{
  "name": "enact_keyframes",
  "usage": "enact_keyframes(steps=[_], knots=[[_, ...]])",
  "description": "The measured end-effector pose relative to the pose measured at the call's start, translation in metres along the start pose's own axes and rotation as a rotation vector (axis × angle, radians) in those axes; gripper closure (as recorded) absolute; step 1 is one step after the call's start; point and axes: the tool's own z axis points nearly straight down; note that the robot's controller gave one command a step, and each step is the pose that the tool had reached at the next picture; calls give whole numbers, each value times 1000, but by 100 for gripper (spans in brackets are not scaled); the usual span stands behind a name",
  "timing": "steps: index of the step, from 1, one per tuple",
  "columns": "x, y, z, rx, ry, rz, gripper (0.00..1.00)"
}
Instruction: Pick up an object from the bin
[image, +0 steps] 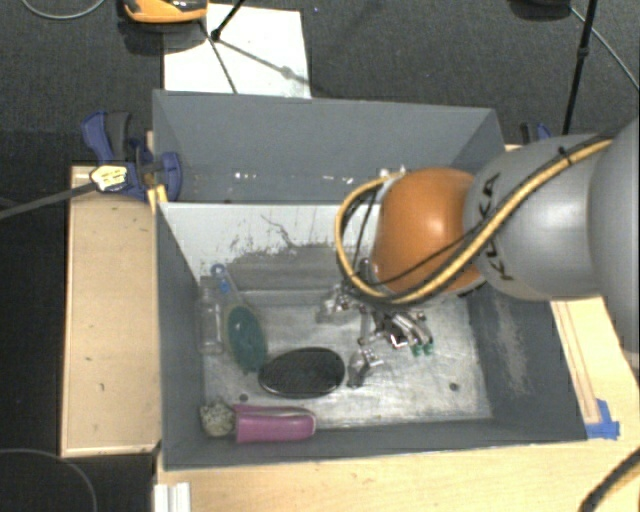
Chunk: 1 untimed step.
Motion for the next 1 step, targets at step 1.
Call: enact_keyframes(steps=[1], knots=[[28,63,57,3,-8,-236,0]])
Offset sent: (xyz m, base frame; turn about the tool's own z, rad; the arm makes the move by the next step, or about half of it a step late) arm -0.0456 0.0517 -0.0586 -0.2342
